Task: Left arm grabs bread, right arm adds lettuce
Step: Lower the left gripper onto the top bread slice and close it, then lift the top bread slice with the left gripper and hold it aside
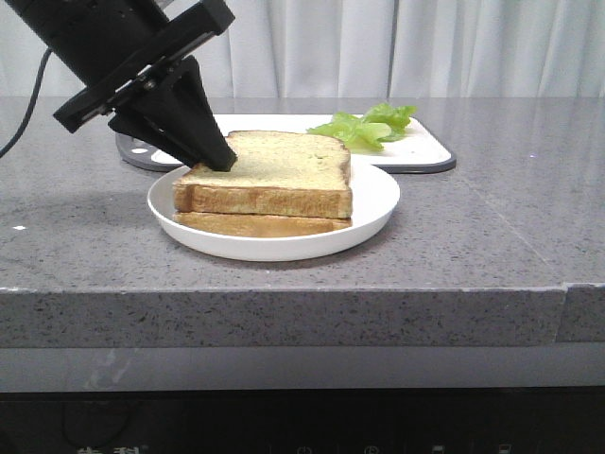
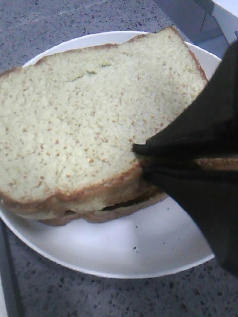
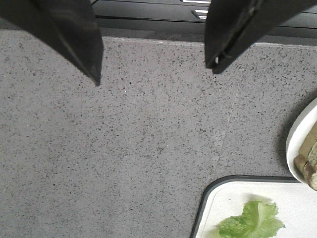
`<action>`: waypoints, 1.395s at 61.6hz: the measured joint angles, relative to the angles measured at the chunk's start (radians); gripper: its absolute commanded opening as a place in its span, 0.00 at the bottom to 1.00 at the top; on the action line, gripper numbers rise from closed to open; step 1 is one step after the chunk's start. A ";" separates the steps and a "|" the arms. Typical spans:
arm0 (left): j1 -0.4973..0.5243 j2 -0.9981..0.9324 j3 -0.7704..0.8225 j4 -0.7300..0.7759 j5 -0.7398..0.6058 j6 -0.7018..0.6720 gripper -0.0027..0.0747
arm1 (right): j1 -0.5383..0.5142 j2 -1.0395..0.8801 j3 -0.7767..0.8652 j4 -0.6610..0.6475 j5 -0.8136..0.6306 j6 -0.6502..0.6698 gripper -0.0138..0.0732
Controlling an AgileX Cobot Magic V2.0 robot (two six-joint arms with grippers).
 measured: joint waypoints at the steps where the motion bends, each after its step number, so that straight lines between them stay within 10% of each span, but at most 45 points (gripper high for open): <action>1: 0.000 0.000 0.000 0.000 0.002 0.000 0.01 | 0.000 0.000 0.000 0.000 0.000 0.000 0.70; 28: 0.024 -0.219 0.001 0.012 0.073 0.000 0.01 | 0.000 0.000 0.000 0.002 0.000 0.000 0.70; 58: 0.318 -0.687 0.332 0.021 0.081 0.004 0.01 | 0.000 0.045 -0.006 0.017 0.001 -0.002 0.70; 86: 0.332 -0.750 0.376 0.025 0.087 0.006 0.01 | 0.000 0.543 -0.272 0.382 -0.007 -0.302 0.70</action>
